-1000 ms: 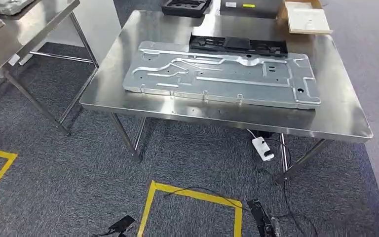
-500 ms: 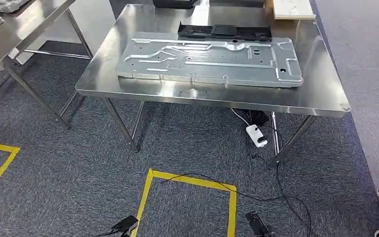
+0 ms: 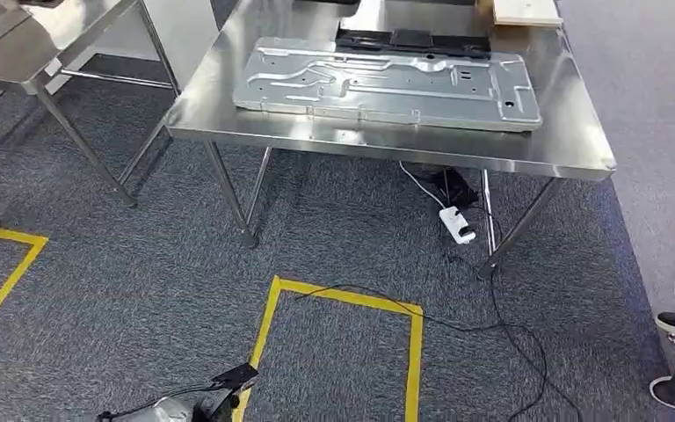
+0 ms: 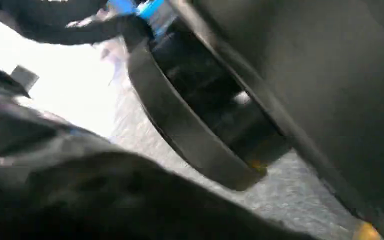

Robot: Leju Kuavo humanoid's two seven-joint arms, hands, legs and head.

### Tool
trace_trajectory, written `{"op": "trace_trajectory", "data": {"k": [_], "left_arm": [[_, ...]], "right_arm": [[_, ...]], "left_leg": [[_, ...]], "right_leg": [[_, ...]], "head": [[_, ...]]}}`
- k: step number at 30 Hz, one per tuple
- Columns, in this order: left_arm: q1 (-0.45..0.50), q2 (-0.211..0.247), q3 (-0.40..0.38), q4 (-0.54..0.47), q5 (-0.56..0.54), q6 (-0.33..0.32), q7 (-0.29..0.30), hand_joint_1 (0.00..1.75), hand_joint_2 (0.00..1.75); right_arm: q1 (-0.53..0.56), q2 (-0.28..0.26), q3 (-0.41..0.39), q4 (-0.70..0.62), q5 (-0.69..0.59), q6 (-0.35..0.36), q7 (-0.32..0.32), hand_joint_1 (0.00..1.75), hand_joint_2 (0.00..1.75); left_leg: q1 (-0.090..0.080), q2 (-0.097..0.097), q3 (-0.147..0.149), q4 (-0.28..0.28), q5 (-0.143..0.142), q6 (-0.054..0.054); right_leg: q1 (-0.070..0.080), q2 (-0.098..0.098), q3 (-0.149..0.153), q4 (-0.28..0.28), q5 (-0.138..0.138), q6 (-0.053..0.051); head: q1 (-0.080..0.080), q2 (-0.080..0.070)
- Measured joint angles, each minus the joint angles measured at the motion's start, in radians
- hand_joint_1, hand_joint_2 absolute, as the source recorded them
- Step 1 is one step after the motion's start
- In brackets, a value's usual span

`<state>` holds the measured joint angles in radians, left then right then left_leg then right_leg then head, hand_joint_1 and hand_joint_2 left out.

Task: Take the parts from the cabinet and place them on the table.

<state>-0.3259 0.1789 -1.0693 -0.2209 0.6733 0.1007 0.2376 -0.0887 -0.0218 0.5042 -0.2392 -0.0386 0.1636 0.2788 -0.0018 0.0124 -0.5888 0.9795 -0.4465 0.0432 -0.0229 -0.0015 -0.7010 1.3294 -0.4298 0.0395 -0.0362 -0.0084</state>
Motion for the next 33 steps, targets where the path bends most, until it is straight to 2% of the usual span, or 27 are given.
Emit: {"op": "trace_trajectory", "data": {"k": [1, 2, 3, 4, 6, 7, 8, 9, 11, 12, 13, 14, 16, 17, 18, 21, 22, 23, 24, 25, 26, 27, 28, 29, 31, 32, 33], "left_arm": [[0.000, 0.000, 0.000, 0.000, -0.002, -0.002, 0.000, 0.00, 0.00], [-0.002, 0.000, -0.001, 0.000, -0.005, -0.003, 0.000, 0.00, 0.00], [-0.006, 0.000, -0.002, 0.000, -0.008, -0.006, 0.000, 0.00, 0.00], [-0.010, 0.001, -0.002, 0.000, -0.012, -0.008, -0.001, 0.00, 0.00], [-0.011, 0.000, -0.005, 0.000, -0.019, -0.013, 0.001, 0.00, 0.00], [-0.010, 0.001, -0.007, 0.000, -0.025, -0.018, 0.005, 0.00, 0.00], [-0.010, 0.001, -0.009, 0.000, -0.029, -0.024, 0.009, 0.00, 0.00], [-0.012, 0.001, -0.012, 0.000, -0.039, -0.033, 0.018, 0.00, 0.00], [-0.022, -0.001, -0.019, 0.000, -0.053, -0.042, 0.032, 0.00, 0.00], [-0.026, -0.003, -0.024, 0.000, -0.056, -0.044, 0.035, 0.00, 0.00], [-0.027, -0.004, -0.026, 0.000, -0.056, -0.045, 0.038, 0.00, 0.00], [-0.027, -0.005, -0.027, 0.000, -0.059, -0.045, 0.041, 0.00, 0.00], [-0.030, -0.006, -0.031, 0.000, -0.066, -0.045, 0.043, 0.00, 0.00], [-0.036, -0.006, -0.031, 0.000, -0.068, -0.043, 0.044, 0.00, 0.00], [-0.045, -0.008, -0.031, 0.000, -0.070, -0.040, 0.046, 0.00, 0.00], [-0.052, -0.011, -0.040, 0.000, -0.066, -0.038, 0.060, 0.00, 0.00], [-0.053, -0.011, -0.043, 0.000, -0.062, -0.037, 0.064, 0.00, 0.00], [-0.052, -0.018, -0.044, 0.000, -0.057, -0.037, 0.069, 0.00, 0.00], [-0.055, -0.019, -0.044, 0.000, -0.055, -0.037, 0.070, 0.00, 0.00], [-0.057, -0.020, -0.044, 0.000, -0.052, -0.036, 0.070, 0.00, 0.00], [-0.055, -0.021, -0.044, 0.000, -0.048, -0.032, 0.069, 0.00, 0.00], [-0.052, -0.021, -0.044, 0.000, -0.045, -0.031, 0.064, 0.00, 0.00], [-0.046, -0.021, -0.044, 0.000, -0.045, -0.029, 0.060, 0.00, 0.00], [-0.039, -0.022, -0.044, 0.000, -0.044, -0.028, 0.056, 0.00, 0.00], [-0.035, -0.022, -0.044, 0.000, -0.043, -0.026, 0.055, 0.00, 0.00], [-0.035, -0.023, -0.044, 0.000, -0.042, -0.026, 0.055, 0.00, 0.00], [-0.035, -0.023, -0.044, 0.000, -0.042, -0.026, 0.055, 0.00, 0.00]], "right_arm": [[-0.001, 0.003, 0.019, 0.000, 0.023, 0.019, 0.000, 0.00, 0.00], [-0.003, 0.007, 0.039, 0.001, 0.039, 0.036, 0.002, 0.00, 0.00], [-0.004, 0.007, 0.057, 0.001, 0.051, 0.050, 0.004, 0.00, 0.00], [-0.005, 0.010, 0.073, 0.001, 0.058, 0.060, 0.004, 0.00, 0.00], [-0.004, 0.014, 0.099, 0.003, 0.057, 0.069, 0.006, 0.00, 0.00], [-0.003, 0.018, 0.105, 0.004, 0.045, 0.069, 0.011, 0.00, 0.00], [-0.003, 0.018, 0.109, 0.006, 0.032, 0.069, 0.016, 0.00, 0.00], [-0.003, 0.018, 0.111, 0.007, 0.018, 0.068, 0.015, 0.00, 0.00], [-0.004, 0.018, 0.114, 0.010, 0.004, 0.069, 0.011, 0.00, 0.00], [-0.004, 0.018, 0.115, 0.011, 0.000, 0.069, 0.010, 0.00, 0.00], [-0.004, 0.017, 0.115, 0.013, 0.000, 0.069, 0.010, 0.00, 0.00], [-0.004, 0.017, 0.115, 0.014, -0.002, 0.069, 0.008, 0.00, 0.00], [-0.005, 0.017, 0.115, 0.016, -0.004, 0.070, 0.002, 0.00, 0.00], [-0.006, 0.017, 0.115, 0.017, -0.004, 0.072, 0.002, 0.00, 0.00], [-0.008, 0.017, 0.116, 0.017, -0.004, 0.077, 0.003, 0.00, 0.00], [-0.012, 0.017, 0.126, 0.018, 0.006, 0.089, 0.008, 0.00, 0.00], [-0.016, 0.017, 0.127, 0.018, 0.012, 0.092, 0.015, 0.00, 0.00], [-0.018, 0.015, 0.130, 0.018, 0.018, 0.094, 0.017, 0.00, 0.00], [-0.018, 0.015, 0.133, 0.018, 0.029, 0.094, 0.016, 0.00, 0.00], [-0.017, 0.015, 0.136, 0.018, 0.038, 0.092, 0.016, 0.00, 0.00], [-0.018, 0.015, 0.142, 0.018, 0.050, 0.089, 0.018, 0.00, 0.00], [-0.020, 0.015, 0.147, 0.018, 0.060, 0.086, 0.022, 0.00, 0.00], [-0.022, 0.015, 0.150, 0.018, 0.065, 0.085, 0.029, 0.00, 0.00], [-0.023, 0.015, 0.150, 0.018, 0.068, 0.085, 0.034, 0.00, 0.00], [-0.022, 0.015, 0.158, 0.018, 0.070, 0.085, 0.034, 0.00, 0.00], [-0.021, 0.015, 0.165, 0.018, 0.071, 0.085, 0.034, 0.00, 0.00], [-0.019, 0.015, 0.167, 0.019, 0.071, 0.085, 0.034, 0.00, 0.00]], "left_leg": [[0.000, -0.007, -0.019, 0.011, 0.009, -0.007], [0.000, -0.009, -0.036, 0.024, 0.013, -0.014], [-0.003, -0.011, -0.048, 0.042, 0.013, -0.018], [-0.005, -0.018, -0.057, 0.051, 0.023, -0.026], [0.001, -0.026, -0.068, 0.049, 0.041, -0.037], [0.007, -0.034, -0.074, 0.053, 0.041, -0.041], [0.008, -0.030, -0.087, 0.071, 0.016, -0.045], [0.009, -0.026, -0.105, 0.128, -0.038, -0.051], [0.012, -0.024, -0.153, 0.272, -0.118, -0.060], [0.013, -0.022, -0.168, 0.327, -0.129, -0.063], [0.013, -0.021, -0.165, 0.342, -0.119, -0.063], [0.013, -0.018, -0.138, 0.313, -0.093, -0.063], [0.013, 0.000, -0.031, 0.153, -0.026, -0.057], [0.010, 0.030, 0.007, 0.075, -0.028, -0.051], [-0.010, 0.048, 0.030, 0.057, -0.039, -0.044], [-0.014, 0.026, 0.015, 0.043, -0.038, -0.023], [-0.008, 0.017, 0.021, 0.028, -0.031, -0.013], [-0.001, 0.012, 0.028, 0.018, -0.024, -0.007], [0.001, 0.002, 0.027, 0.015, -0.019, 0.000], [0.001, -0.006, 0.023, 0.014, -0.018, 0.004], [0.000, -0.015, 0.020, 0.016, -0.017, 0.006], [-0.001, -0.026, 0.017, 0.017, -0.017, 0.006], [-0.001, -0.036, 0.016, 0.019, -0.017, 0.006], [0.000, -0.048, 0.016, 0.022, -0.017, 0.006], [0.003, -0.079, 0.014, 0.034, -0.019, 0.002], [0.004, -0.092, 0.008, 0.042, -0.022, -0.003], [-0.002, -0.102, -0.005, 0.053, -0.023, -0.010]], "right_leg": [[-0.004, 0.006, 0.057, -0.063, 0.008, -0.001], [-0.008, 0.031, 0.147, -0.168, -0.045, -0.005], [-0.002, 0.039, 0.220, -0.282, -0.097, -0.008], [-0.001, 0.036, 0.240, -0.328, -0.136, -0.011], [0.005, 0.026, 0.224, -0.319, -0.128, -0.025], [-0.002, 0.014, 0.217, -0.322, -0.119, -0.038], [0.000, 0.008, 0.215, -0.322, -0.114, -0.045], [0.000, -0.001, 0.209, -0.322, -0.109, -0.054], [0.006, -0.020, 0.200, -0.321, -0.101, -0.058], [0.008, -0.029, 0.195, -0.320, -0.099, -0.058], [0.009, -0.038, 0.192, -0.319, -0.097, -0.058], [0.010, -0.046, 0.190, -0.317, -0.097, -0.057], [0.010, -0.062, 0.194, -0.313, -0.097, -0.057], [0.011, -0.070, 0.197, -0.312, -0.099, -0.054], [0.016, -0.079, 0.193, -0.311, -0.097, -0.047], [0.015, -0.106, 0.194, -0.316, -0.093, -0.034], [0.018, -0.109, 0.199, -0.317, -0.097, -0.025], [0.011, -0.068, 0.192, -0.306, -0.107, -0.019], [0.011, -0.026, 0.170, -0.263, -0.136, -0.017], [0.011, -0.012, 0.131, -0.186, -0.175, -0.018], [0.011, -0.009, 0.090, -0.103, -0.209, -0.017], [0.012, -0.009, 0.054, -0.032, -0.227, -0.016], [0.012, -0.009, 0.039, -0.006, -0.221, -0.014], [0.011, -0.009, 0.048, -0.029, -0.191, -0.014], [0.004, 0.005, 0.112, -0.182, -0.093, -0.015], [-0.002, 0.040, 0.138, -0.259, -0.062, -0.015], [-0.004, 0.089, 0.142, -0.275, -0.080, -0.013]], "head": [[0.000, 0.000], [0.000, 0.000], [-0.003, 0.000], [-0.007, 0.000], [-0.007, 0.000], [-0.007, 0.000], [-0.010, 0.000], [-0.016, 0.000], [-0.018, 0.000], [-0.018, 0.000], [-0.018, 0.000], [-0.018, 0.000], [-0.018, 0.000], [-0.018, 0.000], [-0.019, 0.000], [-0.020, 0.000], [-0.020, 0.000], [-0.018, 0.000], [-0.015, 0.000], [-0.012, 0.000], [-0.013, 0.000], [-0.013, 0.000], [-0.013, 0.000], [-0.013, 0.000], [-0.013, 0.000], [-0.012, 0.000], [-0.012, 0.000]]}}
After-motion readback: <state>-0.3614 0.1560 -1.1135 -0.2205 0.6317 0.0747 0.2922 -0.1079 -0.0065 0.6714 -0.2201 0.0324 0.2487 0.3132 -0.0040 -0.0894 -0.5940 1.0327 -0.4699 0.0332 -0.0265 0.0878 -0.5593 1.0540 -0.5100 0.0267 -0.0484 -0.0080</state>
